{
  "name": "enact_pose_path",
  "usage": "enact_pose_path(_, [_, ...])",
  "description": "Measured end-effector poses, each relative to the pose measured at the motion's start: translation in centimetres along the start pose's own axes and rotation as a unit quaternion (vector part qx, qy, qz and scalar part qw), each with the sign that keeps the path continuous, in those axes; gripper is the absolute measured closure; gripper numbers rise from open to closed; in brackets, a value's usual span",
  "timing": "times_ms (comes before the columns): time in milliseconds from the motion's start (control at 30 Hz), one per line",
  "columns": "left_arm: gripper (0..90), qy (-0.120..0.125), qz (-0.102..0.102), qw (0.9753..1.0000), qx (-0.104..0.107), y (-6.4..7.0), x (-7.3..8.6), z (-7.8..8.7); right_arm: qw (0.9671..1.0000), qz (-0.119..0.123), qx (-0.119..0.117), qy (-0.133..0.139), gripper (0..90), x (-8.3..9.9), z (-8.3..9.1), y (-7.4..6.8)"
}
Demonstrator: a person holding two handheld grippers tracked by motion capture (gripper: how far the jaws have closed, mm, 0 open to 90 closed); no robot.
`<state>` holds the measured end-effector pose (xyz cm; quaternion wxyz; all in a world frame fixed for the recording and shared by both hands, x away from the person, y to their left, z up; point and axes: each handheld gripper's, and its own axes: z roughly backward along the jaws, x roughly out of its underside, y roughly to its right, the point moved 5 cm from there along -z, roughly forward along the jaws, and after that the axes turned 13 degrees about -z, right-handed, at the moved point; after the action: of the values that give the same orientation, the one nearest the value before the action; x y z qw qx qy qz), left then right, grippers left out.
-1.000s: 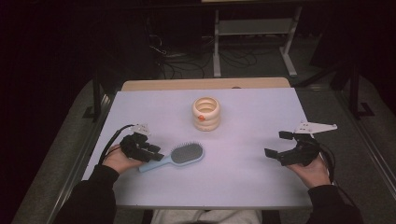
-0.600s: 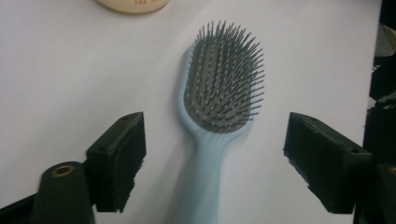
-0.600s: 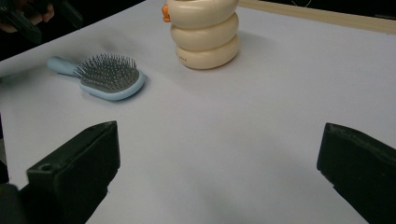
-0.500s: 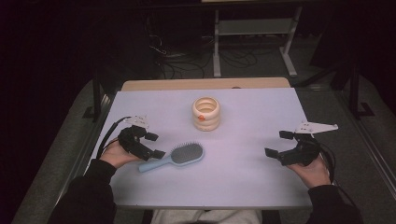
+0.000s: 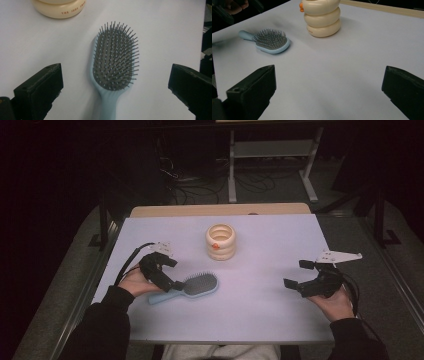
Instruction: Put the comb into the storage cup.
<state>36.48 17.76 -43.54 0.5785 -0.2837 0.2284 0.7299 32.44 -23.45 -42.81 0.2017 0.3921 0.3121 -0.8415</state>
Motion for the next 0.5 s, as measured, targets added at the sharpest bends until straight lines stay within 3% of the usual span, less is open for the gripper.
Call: enact_pose_path(500, [0.0,-0.016,-0.019,0.9995,0.016,-0.2,-0.4,-2.8,1.0000,0.002,-0.003,0.000,0.0,0.0,0.0,-0.1])
